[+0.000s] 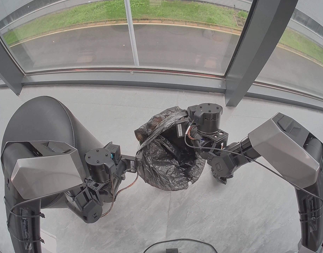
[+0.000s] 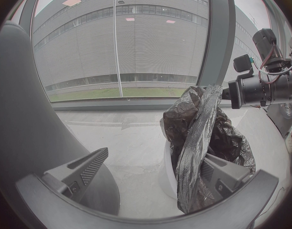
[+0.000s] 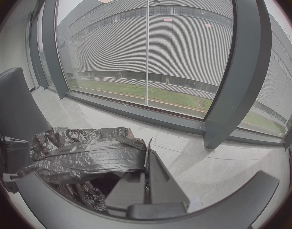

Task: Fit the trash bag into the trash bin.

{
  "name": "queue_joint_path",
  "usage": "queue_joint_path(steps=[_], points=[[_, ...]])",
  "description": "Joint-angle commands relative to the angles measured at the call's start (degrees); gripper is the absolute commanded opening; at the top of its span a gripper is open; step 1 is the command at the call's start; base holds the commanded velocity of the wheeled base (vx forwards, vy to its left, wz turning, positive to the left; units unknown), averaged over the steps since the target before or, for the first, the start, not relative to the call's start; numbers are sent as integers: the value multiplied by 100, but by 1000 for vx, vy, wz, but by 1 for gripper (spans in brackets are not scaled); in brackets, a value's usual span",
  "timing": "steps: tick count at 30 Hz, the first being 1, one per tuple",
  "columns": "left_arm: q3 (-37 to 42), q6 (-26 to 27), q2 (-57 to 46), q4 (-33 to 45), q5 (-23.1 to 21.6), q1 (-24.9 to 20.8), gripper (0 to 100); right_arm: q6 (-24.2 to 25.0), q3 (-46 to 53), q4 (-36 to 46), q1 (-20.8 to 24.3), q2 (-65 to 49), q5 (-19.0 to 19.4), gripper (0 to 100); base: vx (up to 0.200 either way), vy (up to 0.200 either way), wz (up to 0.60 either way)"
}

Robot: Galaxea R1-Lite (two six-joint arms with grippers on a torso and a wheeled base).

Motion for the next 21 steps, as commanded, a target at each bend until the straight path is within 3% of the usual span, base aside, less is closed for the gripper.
queue_joint_path(steps=[1, 6, 21], points=[[-49, 1, 107, -3, 9, 51, 100, -174, -371, -4, -39, 382, -11, 0, 0, 0, 0], [-32, 1, 98, -3, 9, 122, 100, -262, -766, 13, -83, 540, -152, 0, 0, 0, 0], [12, 1, 90, -12, 9, 130, 100, -438, -661, -4, -48, 461, -205, 0, 0, 0, 0]])
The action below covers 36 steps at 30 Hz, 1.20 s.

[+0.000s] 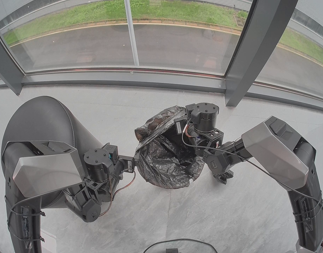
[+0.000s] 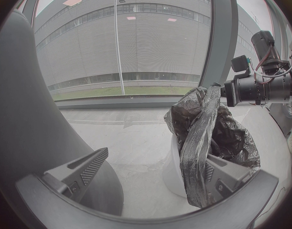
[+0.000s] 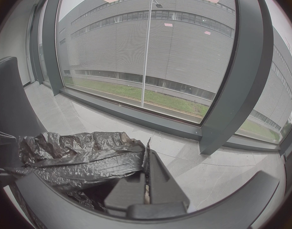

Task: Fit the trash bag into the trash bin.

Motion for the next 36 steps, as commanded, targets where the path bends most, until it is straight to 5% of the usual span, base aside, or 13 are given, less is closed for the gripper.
queue_joint_path(steps=[1, 6, 7, 28, 36], points=[[15, 1, 15, -6, -8, -2, 100, -47, 74, -2, 21, 2, -1, 0, 0, 0, 0], [6, 1, 7, -6, -8, -2, 100, -126, 302, -20, 74, -121, -1, 0, 0, 0, 0], [6, 1, 7, -6, -8, -2, 100, -126, 320, -20, 83, -138, -1, 100, 0, 0, 0], [32, -8, -11, -14, -8, -11, 100, -126, 970, -503, 399, -393, -1, 100, 0, 0, 0], [15, -8, 15, -14, -8, -20, 100, -302, 144, -187, 399, -103, -1, 100, 0, 0, 0]])
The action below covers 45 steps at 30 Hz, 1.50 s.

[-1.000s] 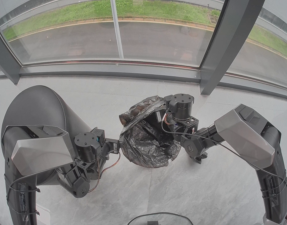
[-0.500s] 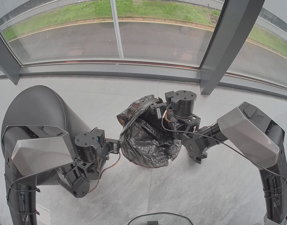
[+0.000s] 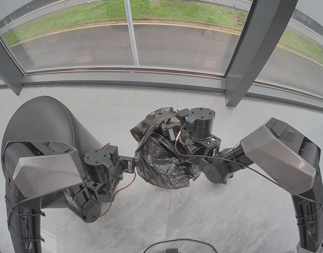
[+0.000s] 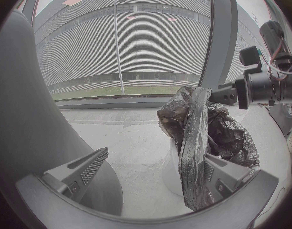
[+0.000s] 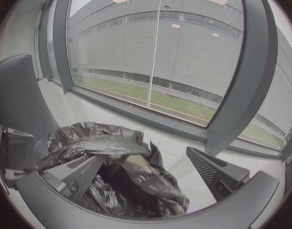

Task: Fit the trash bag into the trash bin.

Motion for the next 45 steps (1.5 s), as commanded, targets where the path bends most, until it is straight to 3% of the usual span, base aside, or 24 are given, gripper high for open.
queue_joint_path(steps=[1, 13, 45], points=[[-19, 0, 15, -3, 1, -3, 100, -83, -663, 224, 2, 244, 3, 100, 0, 0, 0], [-282, 0, 297, 5, 1, 252, 100, -92, -2061, 821, -51, 885, 21, 100, 0, 0, 0], [-511, -44, 842, 5, -35, 393, 100, -92, -3149, 1261, -323, 1676, 21, 100, 0, 0, 0]])
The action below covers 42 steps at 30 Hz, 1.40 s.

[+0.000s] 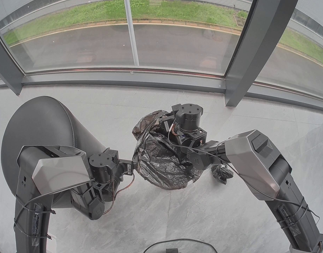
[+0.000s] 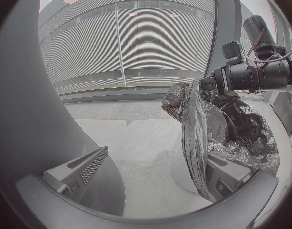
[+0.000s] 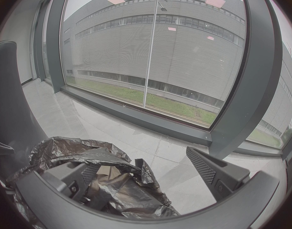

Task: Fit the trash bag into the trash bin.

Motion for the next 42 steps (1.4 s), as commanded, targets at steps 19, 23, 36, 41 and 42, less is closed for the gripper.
queue_joint_path(steps=[19, 23, 36, 41, 42], points=[[702, -413, -873, -1, 36, -679, 100, 7, 1109, -14, 284, -848, -1, 100, 0, 0, 0], [711, -413, -829, -1, 36, -715, 100, 25, 1460, -102, 310, -857, -1, 100, 0, 0, 0], [869, -501, -1207, -10, 53, -864, 100, 43, 2963, -875, 398, -1788, -19, 100, 0, 0, 0], [922, -607, -1400, -1, 45, -855, 100, 51, 3491, -1095, 442, -2219, -19, 100, 0, 0, 0], [905, -589, -1409, -1, 45, -838, 100, 51, 3561, -1148, 451, -2324, -19, 100, 0, 0, 0]])
